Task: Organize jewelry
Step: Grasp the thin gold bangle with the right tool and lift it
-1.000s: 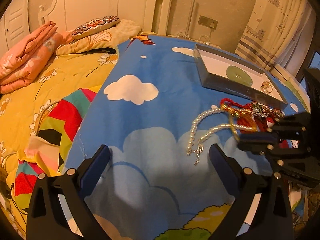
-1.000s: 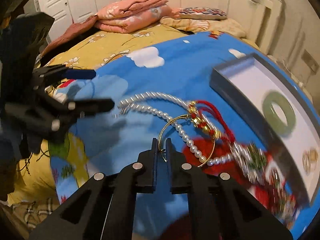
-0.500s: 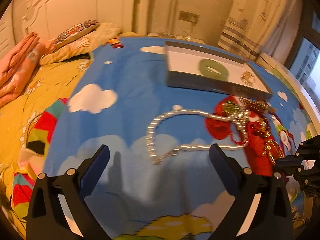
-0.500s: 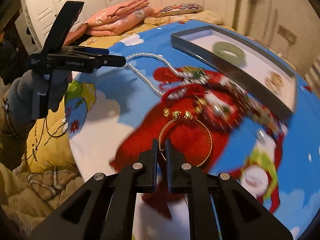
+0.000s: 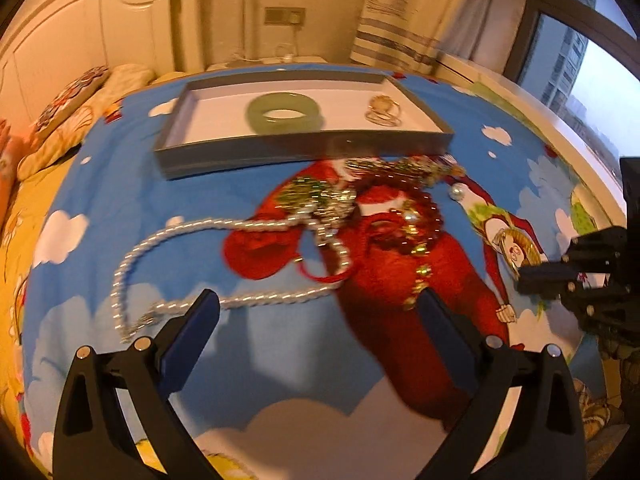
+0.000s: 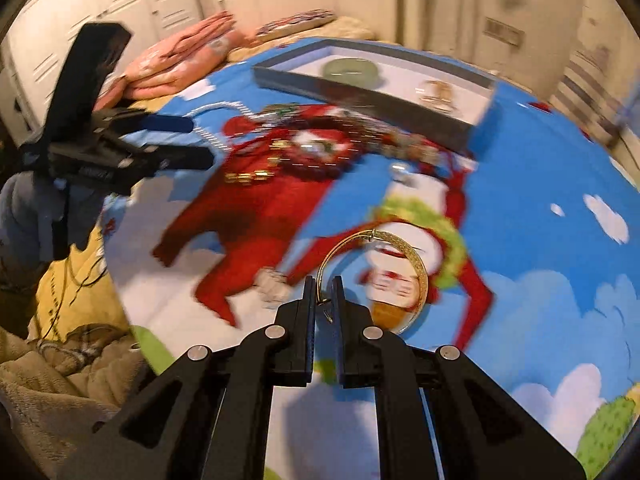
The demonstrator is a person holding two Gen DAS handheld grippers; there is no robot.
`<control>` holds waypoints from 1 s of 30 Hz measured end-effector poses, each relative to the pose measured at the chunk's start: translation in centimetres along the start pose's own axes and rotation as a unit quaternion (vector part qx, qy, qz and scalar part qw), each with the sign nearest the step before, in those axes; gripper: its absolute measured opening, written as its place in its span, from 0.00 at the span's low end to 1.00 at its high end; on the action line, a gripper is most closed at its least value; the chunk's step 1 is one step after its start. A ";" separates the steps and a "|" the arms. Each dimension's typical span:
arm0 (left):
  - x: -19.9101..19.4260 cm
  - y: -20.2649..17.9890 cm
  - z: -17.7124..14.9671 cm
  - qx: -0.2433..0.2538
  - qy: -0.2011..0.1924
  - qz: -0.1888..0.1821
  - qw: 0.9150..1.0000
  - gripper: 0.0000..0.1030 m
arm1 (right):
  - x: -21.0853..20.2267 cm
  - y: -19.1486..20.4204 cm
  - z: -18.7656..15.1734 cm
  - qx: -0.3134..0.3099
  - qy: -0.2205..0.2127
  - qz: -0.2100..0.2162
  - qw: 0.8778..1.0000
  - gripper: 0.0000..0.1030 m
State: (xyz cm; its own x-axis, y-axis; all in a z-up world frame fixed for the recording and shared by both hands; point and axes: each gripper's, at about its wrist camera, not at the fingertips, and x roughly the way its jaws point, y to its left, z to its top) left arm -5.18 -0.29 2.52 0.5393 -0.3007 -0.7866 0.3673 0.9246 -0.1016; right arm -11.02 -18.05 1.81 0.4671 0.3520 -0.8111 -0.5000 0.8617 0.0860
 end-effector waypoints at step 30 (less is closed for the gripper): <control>1.6 0.1 0.7 -0.119 0.033 -0.097 0.988 0.24 | -0.4 -1.8 -0.9 0.042 -0.034 0.035 0.998 0.09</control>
State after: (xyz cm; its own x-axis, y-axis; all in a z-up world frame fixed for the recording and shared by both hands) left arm -3.76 -0.85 1.64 0.4221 -0.4695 -0.7755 0.2669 0.8819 -0.3886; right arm -10.98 -20.02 1.42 0.4822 0.4344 -0.7608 -0.4721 0.8604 0.1920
